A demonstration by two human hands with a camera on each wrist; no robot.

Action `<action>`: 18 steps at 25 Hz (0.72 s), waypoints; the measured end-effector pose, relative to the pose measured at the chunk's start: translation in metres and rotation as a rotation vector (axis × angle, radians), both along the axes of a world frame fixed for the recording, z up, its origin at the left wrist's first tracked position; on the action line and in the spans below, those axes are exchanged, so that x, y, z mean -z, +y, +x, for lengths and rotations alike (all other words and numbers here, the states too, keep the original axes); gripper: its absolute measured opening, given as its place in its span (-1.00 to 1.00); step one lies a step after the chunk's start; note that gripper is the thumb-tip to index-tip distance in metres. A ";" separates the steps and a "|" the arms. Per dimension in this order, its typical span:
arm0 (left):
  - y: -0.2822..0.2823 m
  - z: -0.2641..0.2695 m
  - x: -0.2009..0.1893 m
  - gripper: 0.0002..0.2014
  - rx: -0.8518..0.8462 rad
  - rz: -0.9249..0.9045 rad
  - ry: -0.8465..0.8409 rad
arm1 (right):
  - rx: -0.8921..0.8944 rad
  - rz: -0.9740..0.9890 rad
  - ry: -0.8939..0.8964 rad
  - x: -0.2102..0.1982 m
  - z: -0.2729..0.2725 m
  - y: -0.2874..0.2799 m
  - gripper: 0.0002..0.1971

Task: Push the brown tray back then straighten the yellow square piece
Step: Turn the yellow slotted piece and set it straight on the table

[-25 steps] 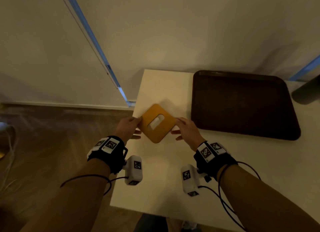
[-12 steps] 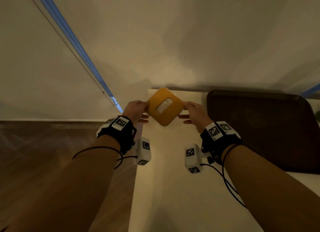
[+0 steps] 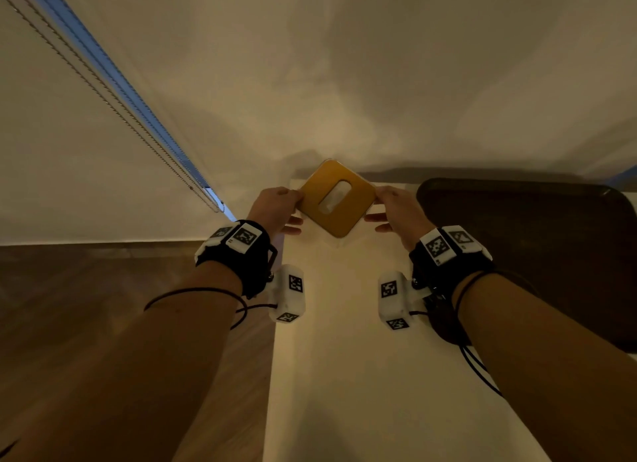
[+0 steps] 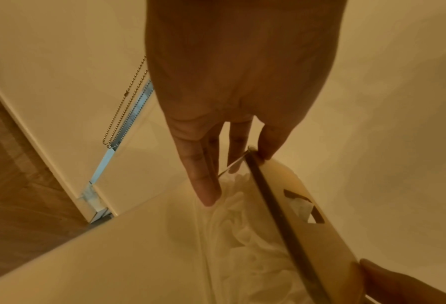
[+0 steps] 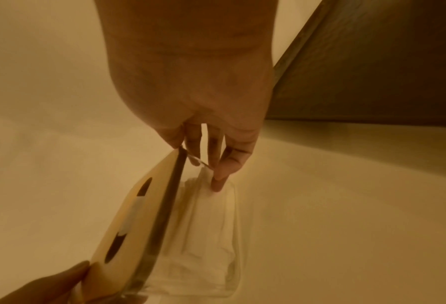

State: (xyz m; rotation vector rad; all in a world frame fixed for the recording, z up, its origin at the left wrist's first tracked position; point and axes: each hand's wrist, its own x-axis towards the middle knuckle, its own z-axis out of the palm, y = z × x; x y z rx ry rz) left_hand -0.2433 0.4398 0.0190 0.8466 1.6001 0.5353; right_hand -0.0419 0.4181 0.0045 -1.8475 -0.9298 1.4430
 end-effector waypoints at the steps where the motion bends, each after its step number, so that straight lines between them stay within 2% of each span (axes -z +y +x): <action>1: 0.000 0.001 0.001 -0.76 -0.002 0.002 0.003 | 0.002 0.003 0.001 0.001 0.000 -0.001 -0.67; 7: -0.011 0.009 0.001 -0.61 -0.121 0.053 0.027 | 0.013 -0.001 0.021 0.002 -0.003 -0.012 -0.61; 9: -0.018 0.010 0.002 -0.65 -0.139 0.067 0.022 | 0.021 -0.005 0.027 0.004 -0.003 -0.015 -0.63; 12: -0.022 0.009 0.002 -0.70 -0.112 0.082 0.076 | 0.026 0.009 0.024 0.002 -0.003 -0.012 -0.70; 15: -0.028 0.003 0.003 -0.64 -0.036 0.070 0.189 | 0.065 0.037 0.002 -0.001 -0.003 -0.006 -0.73; 18: -0.024 -0.007 0.003 -0.59 0.005 0.132 0.311 | 0.106 0.061 -0.036 0.003 -0.007 -0.005 -0.66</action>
